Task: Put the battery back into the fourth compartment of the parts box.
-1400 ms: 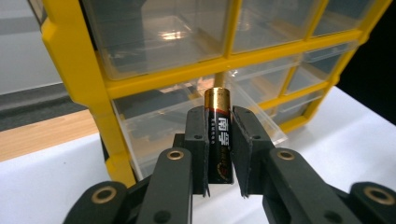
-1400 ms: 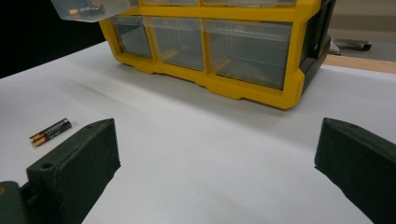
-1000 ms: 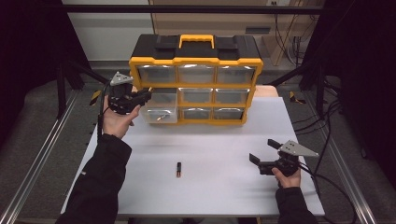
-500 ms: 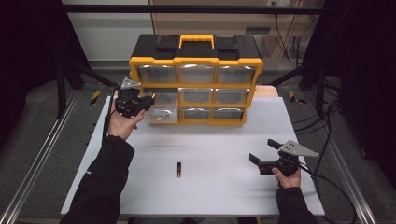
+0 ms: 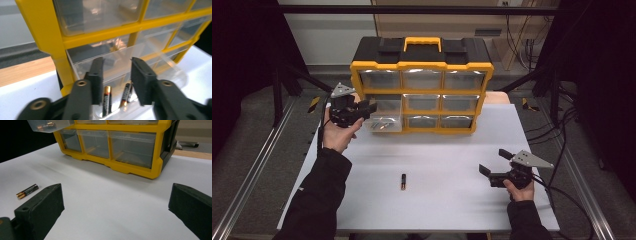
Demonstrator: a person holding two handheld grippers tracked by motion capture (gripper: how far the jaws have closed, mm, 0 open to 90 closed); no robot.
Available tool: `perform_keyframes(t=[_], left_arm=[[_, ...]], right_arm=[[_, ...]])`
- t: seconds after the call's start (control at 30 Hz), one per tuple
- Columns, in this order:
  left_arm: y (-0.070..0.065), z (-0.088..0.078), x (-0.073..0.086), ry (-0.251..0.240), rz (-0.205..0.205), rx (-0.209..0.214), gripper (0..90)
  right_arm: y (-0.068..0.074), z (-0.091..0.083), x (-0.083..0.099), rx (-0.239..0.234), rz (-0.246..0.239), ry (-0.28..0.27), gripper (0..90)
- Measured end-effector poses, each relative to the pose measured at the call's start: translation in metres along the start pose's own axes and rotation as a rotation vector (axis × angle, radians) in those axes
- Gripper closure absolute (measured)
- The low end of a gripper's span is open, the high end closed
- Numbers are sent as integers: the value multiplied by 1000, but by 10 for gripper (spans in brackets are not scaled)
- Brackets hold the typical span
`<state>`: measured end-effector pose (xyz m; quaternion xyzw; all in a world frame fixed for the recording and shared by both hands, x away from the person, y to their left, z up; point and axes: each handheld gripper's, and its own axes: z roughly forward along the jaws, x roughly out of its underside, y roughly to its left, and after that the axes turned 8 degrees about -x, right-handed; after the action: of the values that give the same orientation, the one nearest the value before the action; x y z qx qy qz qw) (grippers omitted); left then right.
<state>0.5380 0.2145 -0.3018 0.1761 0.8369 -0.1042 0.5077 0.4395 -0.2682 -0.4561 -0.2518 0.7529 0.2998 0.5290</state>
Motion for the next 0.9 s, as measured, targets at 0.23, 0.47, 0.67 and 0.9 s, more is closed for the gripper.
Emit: perform_keyframes(t=[0.23,0.47,0.67,0.9], left_arm=[[-4,-21,4,-79,6,45,371],[-9,-39,16,-132,8,114,191],[-16,-44,30,-142,24,136,79],[-27,-44,51,-143,35,155,19]], right_arm=[[0,0,0,2,3,-1,3],[0,-1,-1,1,5,-4,3],[0,-1,0,2,-2,-5,3],[0,-1,-1,1,-1,-5,3]])
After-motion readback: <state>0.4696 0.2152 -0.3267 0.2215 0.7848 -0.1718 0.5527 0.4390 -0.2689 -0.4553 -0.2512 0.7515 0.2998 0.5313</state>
